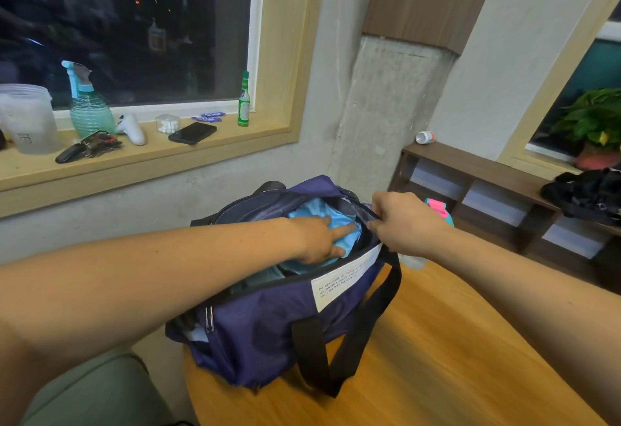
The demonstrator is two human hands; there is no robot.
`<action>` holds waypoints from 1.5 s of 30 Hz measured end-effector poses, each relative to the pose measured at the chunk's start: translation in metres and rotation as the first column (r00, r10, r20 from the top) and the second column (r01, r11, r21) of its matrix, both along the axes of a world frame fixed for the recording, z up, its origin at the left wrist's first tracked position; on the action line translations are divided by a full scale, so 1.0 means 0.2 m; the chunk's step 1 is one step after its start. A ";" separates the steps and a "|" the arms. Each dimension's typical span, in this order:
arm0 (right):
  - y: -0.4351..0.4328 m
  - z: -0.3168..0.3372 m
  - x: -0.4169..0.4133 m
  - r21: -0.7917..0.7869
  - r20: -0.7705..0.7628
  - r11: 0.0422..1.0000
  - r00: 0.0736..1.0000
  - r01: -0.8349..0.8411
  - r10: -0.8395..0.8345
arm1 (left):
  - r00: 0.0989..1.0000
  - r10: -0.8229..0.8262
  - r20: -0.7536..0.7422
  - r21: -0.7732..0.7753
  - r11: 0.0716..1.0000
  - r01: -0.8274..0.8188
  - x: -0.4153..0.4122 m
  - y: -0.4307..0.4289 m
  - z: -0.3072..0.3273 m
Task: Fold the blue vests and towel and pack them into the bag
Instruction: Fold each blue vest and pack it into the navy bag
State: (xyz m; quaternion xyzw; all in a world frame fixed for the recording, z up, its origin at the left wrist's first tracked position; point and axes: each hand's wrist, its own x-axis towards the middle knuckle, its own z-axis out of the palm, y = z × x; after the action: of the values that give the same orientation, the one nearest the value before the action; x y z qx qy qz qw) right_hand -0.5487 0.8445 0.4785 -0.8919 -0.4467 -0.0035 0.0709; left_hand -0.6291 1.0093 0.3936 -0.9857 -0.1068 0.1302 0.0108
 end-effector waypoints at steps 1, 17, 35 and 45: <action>0.00 0.00 0.00 -0.002 -0.002 1.000 1.000 -0.004 0.004 | 1.000 0.012 0.004 -0.010 1.000 -0.012 0.01 0.00 0.00; -0.03 0.04 -0.05 0.009 -0.066 1.000 0.998 0.000 0.000 | 0.995 -0.088 -0.048 0.009 0.996 0.089 0.00 -0.05 0.17; -0.83 0.20 -0.18 0.292 -0.056 0.953 0.996 0.085 -0.072 | 0.884 0.056 0.464 -0.517 0.828 0.219 -0.15 -0.55 0.72; -1.72 0.01 -0.16 0.295 -0.065 0.894 0.940 0.338 -0.334 | 0.903 -0.140 0.407 -0.525 0.773 0.357 0.15 -1.22 0.39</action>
State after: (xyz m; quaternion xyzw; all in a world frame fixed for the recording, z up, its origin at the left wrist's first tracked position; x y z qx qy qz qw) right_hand -0.5810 0.5002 0.4798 -0.9342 -0.2795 -0.0783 0.2075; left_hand -0.5998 0.7658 0.4707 -0.9523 0.0718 -0.0207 -0.2958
